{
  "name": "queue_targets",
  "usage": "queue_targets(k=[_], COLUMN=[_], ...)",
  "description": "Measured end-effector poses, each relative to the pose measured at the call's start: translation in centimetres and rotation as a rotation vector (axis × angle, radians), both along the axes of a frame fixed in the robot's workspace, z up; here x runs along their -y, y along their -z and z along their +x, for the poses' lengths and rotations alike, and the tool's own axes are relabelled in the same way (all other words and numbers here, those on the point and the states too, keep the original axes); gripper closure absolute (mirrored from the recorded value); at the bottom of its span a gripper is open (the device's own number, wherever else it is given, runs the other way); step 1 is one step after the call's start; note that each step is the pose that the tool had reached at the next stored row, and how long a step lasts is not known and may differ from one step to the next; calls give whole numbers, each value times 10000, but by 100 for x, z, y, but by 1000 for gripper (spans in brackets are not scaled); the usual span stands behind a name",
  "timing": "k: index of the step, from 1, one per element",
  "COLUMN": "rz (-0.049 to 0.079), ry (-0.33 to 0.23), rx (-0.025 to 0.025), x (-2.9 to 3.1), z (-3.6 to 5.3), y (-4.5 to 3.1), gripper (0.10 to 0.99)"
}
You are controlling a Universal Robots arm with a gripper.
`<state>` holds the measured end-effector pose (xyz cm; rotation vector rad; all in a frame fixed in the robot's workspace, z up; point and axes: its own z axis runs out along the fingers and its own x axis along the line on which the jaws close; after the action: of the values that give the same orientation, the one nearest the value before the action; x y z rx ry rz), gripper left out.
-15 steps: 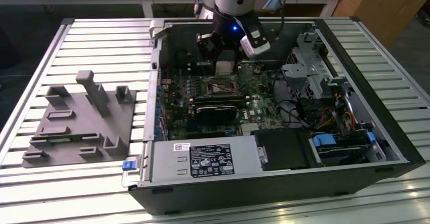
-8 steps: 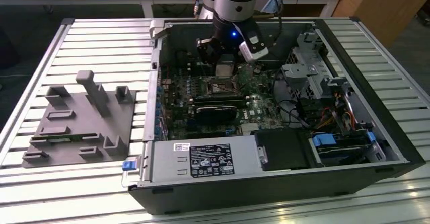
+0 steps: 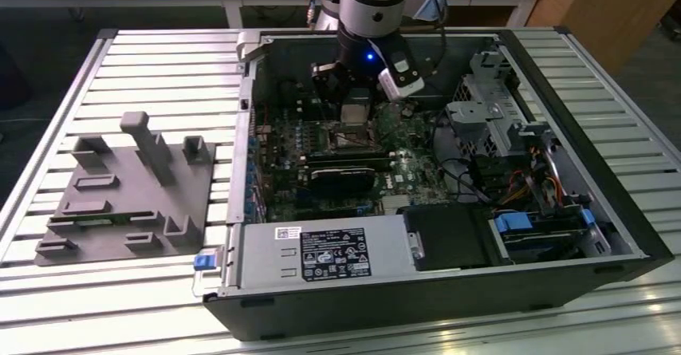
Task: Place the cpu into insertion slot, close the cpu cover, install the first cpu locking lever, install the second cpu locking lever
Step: 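Place the cpu into insertion slot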
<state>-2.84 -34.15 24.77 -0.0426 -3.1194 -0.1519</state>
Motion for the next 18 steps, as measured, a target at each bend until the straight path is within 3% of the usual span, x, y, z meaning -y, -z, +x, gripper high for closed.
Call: queue_targets(k=[18], rz=[-6], ry=[3052], rx=[1], x=[0], z=[0], y=[19], gripper=[549])
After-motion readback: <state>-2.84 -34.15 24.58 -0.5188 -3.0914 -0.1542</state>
